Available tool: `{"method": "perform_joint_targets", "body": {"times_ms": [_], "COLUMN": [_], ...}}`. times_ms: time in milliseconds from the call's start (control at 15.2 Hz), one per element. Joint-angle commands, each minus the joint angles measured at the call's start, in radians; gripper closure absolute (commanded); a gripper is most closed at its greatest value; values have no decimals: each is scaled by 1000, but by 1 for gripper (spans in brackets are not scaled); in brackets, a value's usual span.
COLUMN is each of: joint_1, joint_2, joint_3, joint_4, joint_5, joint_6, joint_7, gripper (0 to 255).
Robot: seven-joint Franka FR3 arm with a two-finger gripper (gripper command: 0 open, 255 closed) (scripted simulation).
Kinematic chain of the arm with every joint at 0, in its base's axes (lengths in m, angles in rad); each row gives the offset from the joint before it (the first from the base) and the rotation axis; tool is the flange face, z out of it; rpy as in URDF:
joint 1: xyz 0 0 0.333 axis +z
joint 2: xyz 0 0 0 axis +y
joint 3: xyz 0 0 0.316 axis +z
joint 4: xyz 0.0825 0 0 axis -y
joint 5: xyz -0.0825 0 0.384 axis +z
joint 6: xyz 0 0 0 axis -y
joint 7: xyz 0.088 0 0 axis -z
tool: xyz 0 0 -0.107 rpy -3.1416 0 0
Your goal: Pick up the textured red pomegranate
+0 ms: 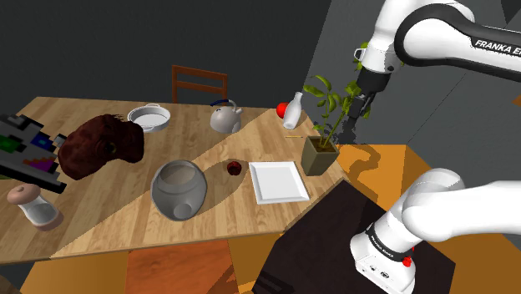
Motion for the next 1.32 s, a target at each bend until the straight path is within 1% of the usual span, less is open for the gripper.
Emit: {"method": "perform_joint_targets", "body": {"times_ms": [0,330,660,990,1254], "joint_1": [0,0,-4,-14,-26], "joint_2": [0,96,236,412,571], "joint_3": [0,78,153,221,267], "joint_4": [0,-60,-80,-58,-12], "joint_5": [0,52,88,97,79], "joint_6": [0,145,295,438,540], "joint_7": [0,150,296,444,567], "gripper": [0,0,0,0,0]}}
